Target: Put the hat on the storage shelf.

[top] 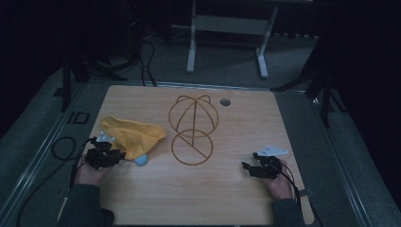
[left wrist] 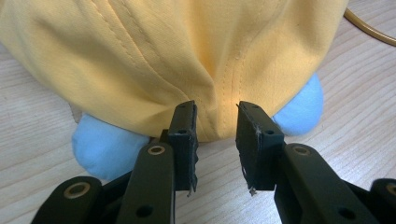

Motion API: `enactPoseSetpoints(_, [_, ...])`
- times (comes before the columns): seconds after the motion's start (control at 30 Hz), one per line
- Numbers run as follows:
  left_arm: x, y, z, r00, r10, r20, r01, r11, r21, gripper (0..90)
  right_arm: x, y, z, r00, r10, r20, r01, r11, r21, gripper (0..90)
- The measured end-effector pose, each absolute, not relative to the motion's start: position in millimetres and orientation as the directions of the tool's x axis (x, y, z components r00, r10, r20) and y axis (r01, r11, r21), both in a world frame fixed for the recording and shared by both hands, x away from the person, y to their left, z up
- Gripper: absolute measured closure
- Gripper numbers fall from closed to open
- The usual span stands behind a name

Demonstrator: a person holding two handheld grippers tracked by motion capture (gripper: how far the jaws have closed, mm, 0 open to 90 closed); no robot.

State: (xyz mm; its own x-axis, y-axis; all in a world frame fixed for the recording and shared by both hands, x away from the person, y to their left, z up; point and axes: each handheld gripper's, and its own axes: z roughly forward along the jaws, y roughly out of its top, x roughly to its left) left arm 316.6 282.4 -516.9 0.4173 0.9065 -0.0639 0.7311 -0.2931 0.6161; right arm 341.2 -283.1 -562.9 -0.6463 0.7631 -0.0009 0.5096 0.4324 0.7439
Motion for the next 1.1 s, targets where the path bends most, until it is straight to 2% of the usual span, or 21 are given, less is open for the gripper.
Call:
enactPoseSetpoints(0.47, [313, 296, -511, 0.416, 0.909, -0.019, 0.725, -0.319, 0.610, 68.7, 340, -282, -563, -0.635, 0.773, -0.002, 0.515, 0.425, 0.745, 32.2])
enactPoseSetpoints(0.93, [322, 332, -526, 0.329, 0.944, 0.034, 0.769, -0.288, 0.571, 61.9, 341, -282, -563, -0.631, 0.776, -0.001, 0.519, 0.422, 0.743, 31.2])
enactPoseSetpoints(1.0, [325, 336, -527, 0.295, 0.955, 0.044, 0.777, -0.266, 0.571, 64.8, 341, -282, -563, -0.630, 0.777, -0.001, 0.519, 0.422, 0.743, 31.0])
enactPoseSetpoints(1.1, [331, 339, -526, 0.269, 0.961, 0.070, 0.778, -0.259, 0.572, 74.7, 341, -282, -563, -0.629, 0.778, -0.002, 0.520, 0.422, 0.743, 30.7])
